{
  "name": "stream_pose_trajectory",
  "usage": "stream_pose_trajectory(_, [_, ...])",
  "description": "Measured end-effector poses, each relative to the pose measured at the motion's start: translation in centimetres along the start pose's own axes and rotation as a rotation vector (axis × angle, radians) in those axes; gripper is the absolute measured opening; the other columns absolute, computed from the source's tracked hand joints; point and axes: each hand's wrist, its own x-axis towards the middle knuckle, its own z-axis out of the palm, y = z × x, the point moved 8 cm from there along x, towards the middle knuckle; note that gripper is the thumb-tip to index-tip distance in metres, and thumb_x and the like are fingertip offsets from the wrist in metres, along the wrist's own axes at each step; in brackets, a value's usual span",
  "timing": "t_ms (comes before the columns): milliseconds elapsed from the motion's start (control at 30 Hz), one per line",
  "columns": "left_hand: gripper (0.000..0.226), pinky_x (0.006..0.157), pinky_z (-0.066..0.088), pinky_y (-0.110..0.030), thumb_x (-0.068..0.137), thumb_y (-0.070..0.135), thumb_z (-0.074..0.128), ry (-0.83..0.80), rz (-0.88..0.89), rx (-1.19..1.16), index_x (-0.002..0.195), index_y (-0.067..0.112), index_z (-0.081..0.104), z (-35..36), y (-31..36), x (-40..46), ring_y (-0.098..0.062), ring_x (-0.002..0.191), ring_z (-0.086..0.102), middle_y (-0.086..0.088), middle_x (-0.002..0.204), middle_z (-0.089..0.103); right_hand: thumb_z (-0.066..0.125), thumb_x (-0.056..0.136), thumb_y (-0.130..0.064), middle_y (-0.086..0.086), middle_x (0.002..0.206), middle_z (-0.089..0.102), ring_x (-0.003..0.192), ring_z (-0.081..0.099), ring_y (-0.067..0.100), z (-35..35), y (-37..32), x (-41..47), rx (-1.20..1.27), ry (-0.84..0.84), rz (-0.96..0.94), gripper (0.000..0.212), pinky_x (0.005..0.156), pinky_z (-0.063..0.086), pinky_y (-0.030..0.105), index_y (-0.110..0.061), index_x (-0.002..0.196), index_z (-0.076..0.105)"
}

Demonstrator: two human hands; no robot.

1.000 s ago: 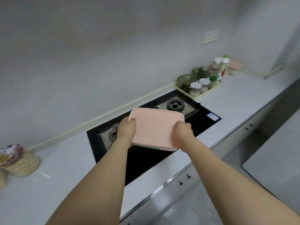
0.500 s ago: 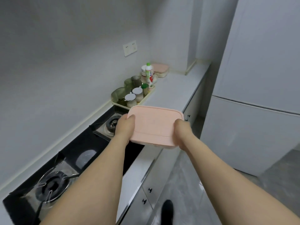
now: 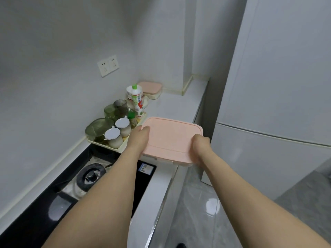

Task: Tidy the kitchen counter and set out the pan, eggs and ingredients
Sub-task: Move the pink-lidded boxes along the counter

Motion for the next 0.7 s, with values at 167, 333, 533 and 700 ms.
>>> stream_pose_trajectory(167, [0.033,0.094,0.048,-0.042,0.09,0.027,0.044,-0.003,-0.006,0.014,0.118,0.016,0.058,1.7,1.9,5.2,-0.03,0.101,0.057,-0.007,0.112,0.063,0.032,0.094,-0.018,0.01,0.128,0.046,0.1,0.044,0.026,1.4,-3.0,4.6,-0.013,0.003,0.007,0.054,0.078,0.033,0.033,-0.006,0.146,0.024])
stream_pose_trajectory(333, [0.032,0.091,0.048,-0.038,0.09,0.026,0.044,-0.012,-0.033,0.009,0.114,0.016,0.062,4.1,2.9,8.9,-0.027,0.097,0.058,-0.006,0.108,0.065,0.033,0.092,-0.021,0.007,0.116,0.048,0.097,0.047,0.026,1.6,-4.9,8.5,0.001,-0.001,0.032,0.052,0.076,0.036,0.034,-0.007,0.142,0.031])
stream_pose_trajectory(533, [0.016,0.065,0.037,-0.027,0.095,0.022,0.043,0.001,-0.039,0.026,0.106,0.021,0.054,7.8,5.4,13.0,-0.012,0.075,0.047,0.005,0.084,0.053,0.033,0.092,-0.02,0.006,0.112,0.046,0.098,0.048,0.027,0.9,-6.9,13.7,0.003,-0.038,0.065,0.053,0.078,0.04,0.035,-0.007,0.143,0.026])
stream_pose_trajectory(700, [0.026,0.059,0.035,-0.024,0.094,0.022,0.043,0.032,-0.053,0.05,0.114,0.013,0.058,11.0,7.7,16.5,-0.016,0.08,0.05,-0.002,0.098,0.058,0.034,0.09,-0.02,0.009,0.118,0.052,0.098,0.052,0.028,0.0,-9.7,19.3,-0.023,-0.093,0.1,0.054,0.07,0.042,0.031,-0.009,0.142,0.029])
